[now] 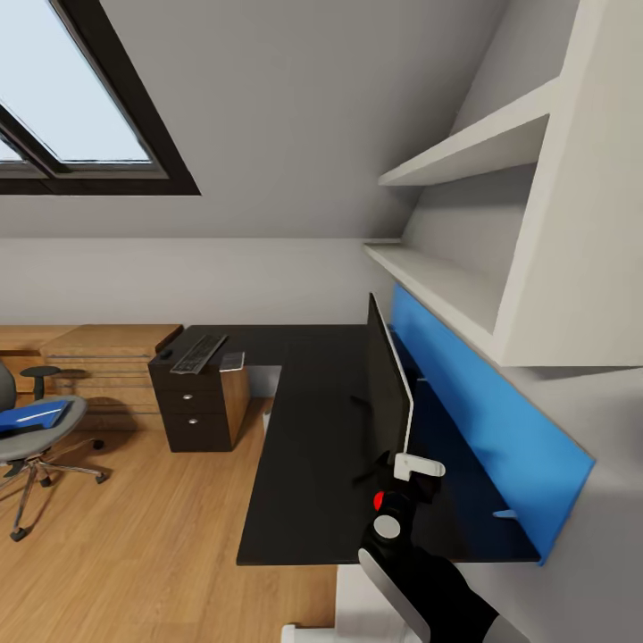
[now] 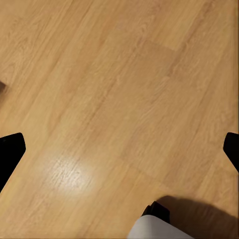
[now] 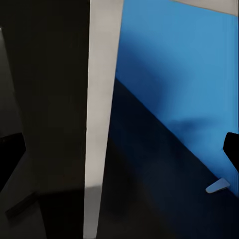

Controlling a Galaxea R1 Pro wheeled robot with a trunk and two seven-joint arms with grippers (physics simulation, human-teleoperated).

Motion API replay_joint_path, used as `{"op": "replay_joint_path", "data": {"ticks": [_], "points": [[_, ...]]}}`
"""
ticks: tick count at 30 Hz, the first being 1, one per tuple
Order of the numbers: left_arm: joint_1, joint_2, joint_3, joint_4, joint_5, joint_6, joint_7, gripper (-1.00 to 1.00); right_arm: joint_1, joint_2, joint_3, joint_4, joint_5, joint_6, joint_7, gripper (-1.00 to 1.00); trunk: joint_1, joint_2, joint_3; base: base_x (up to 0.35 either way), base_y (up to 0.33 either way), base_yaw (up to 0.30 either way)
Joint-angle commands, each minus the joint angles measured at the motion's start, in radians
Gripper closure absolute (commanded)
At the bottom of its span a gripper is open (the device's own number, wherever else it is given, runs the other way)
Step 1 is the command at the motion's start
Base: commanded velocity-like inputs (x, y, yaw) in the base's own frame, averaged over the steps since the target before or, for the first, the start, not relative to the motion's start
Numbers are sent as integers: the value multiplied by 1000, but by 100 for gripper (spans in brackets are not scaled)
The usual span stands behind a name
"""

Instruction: In the bedroom, organize the workspace by keeping the computer under the desk, ensuring the monitor is on the desk, placing the keyboard on the desk next to the monitor, placing the mouse on the desk next to the keyboard, moving the folder from the swivel chair onto the desk next to the mouse, stacking the notebook on top of the folder with the pen on top of the notebook, and positioning the swivel chair next to the desk.

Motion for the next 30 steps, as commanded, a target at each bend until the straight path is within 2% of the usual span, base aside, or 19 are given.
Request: {"op": "replay_joint_path", "data": {"ticks": [1, 30], "points": [[-1, 2, -8, -1, 9, -2, 9, -100, -2, -1, 3, -1, -4, 5, -6, -100, 0, -2, -2, 0, -51, 0], [-1, 2, -8, -1, 9, -2, 8, -100, -2, -2, 3, 1, -4, 4, -6, -100, 0, -2, -2, 0, -12, 0]]}}
